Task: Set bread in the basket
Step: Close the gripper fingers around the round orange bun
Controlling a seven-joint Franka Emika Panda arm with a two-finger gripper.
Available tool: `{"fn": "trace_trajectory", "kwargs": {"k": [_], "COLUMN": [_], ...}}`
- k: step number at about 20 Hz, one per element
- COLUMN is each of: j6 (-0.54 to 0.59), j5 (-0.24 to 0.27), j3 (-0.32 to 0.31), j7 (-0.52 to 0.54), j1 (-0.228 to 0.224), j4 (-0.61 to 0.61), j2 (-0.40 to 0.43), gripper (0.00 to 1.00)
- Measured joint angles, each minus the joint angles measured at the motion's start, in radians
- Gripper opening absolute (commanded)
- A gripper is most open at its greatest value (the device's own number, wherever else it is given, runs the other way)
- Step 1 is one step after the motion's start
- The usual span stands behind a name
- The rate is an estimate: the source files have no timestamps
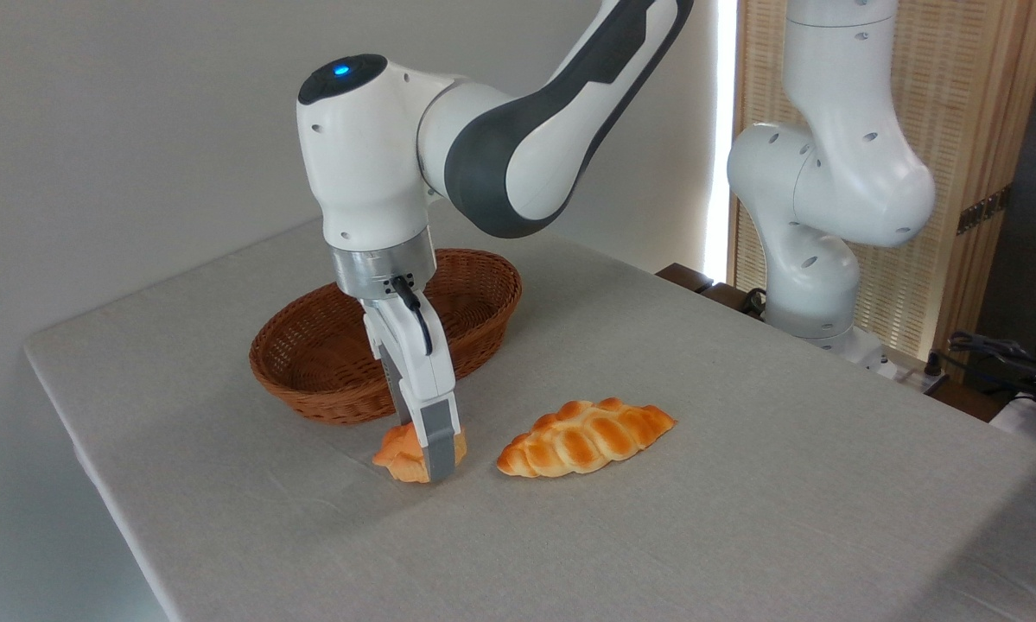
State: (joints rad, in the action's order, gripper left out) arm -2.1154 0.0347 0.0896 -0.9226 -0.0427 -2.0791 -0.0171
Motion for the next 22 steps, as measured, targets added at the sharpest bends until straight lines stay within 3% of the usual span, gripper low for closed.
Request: {"fn": "trace_trajectory", "kwargs": {"k": [2, 22], "j6": [0.0, 0.0], "j5": [0.0, 0.0], "j3": [0.001, 0.011], "j7": [0.0, 0.0], "j1": [0.0, 0.005], "j4": [0.0, -0.004], "j2": [0.0, -0.007], "gripper": [0.39, 0.38]}}
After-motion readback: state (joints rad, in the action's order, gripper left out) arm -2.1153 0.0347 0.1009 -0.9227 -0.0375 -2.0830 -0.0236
